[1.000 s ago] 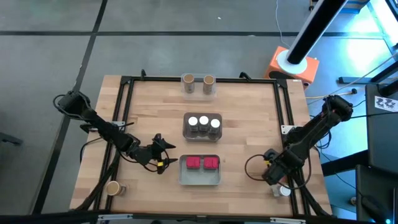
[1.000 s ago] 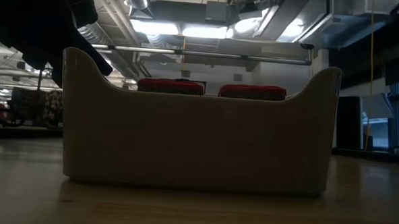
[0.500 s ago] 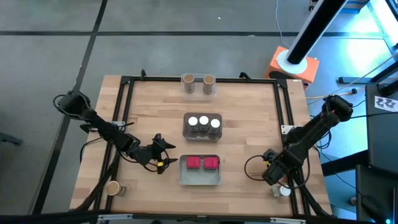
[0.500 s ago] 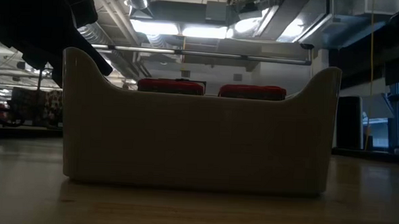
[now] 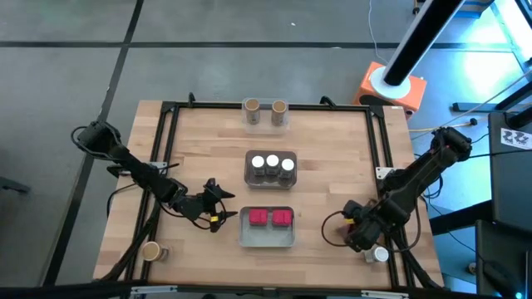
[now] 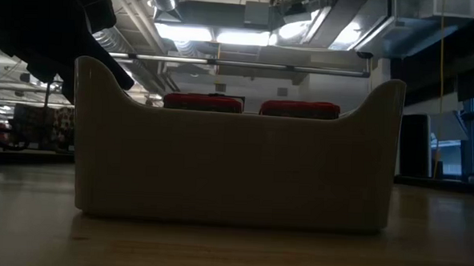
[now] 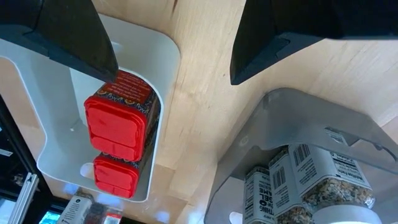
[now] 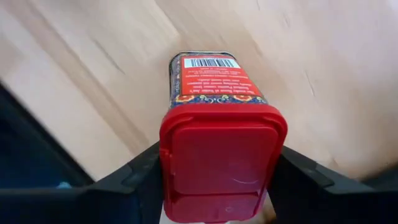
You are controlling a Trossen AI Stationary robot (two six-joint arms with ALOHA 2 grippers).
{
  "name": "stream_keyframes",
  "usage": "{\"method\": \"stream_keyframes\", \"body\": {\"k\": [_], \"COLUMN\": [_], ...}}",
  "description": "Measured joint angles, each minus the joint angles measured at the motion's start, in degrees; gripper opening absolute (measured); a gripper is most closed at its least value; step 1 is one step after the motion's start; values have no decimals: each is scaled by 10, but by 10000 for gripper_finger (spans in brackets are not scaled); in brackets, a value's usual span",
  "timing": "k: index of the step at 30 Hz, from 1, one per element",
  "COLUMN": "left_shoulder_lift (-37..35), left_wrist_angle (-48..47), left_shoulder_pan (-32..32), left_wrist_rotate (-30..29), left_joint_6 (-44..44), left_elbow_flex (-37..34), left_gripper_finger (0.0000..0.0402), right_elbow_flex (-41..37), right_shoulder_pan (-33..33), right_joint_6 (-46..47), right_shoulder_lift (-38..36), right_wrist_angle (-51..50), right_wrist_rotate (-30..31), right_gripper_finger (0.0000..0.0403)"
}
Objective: Sort spices by type
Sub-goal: Put the red seasoning can into the gray bin
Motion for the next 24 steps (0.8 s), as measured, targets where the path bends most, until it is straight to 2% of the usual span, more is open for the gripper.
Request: {"method": "stream_keyframes", "body": {"k": [6,10,13,19,24], "left_shoulder_lift": [0,0,0,0,0], "left_wrist_angle": [0,0,0,0,2], "left_shoulder_pan": [0,0,0,0,0], "left_wrist_rotate": [-1,-2,-2,-2,-2], "left_joint_6": [0,0,0,0,2], "left_elbow_flex": [0,0,0,0,0], "left_gripper_finger": [294,294,294,294,294], "right_elbow_flex": [55,77,81,82,84], "right_shoulder_pan": [-28,-52,-73,-114,-142], "right_joint_6": [-90,-186,-269,-401,-475], "right_shoulder_lift": [0,0,0,9,35], "right_wrist_angle": [20,95,174,301,378], "right_wrist_rotate": [88,145,167,168,132], "right_gripper_finger": [221,221,221,221,221]}}
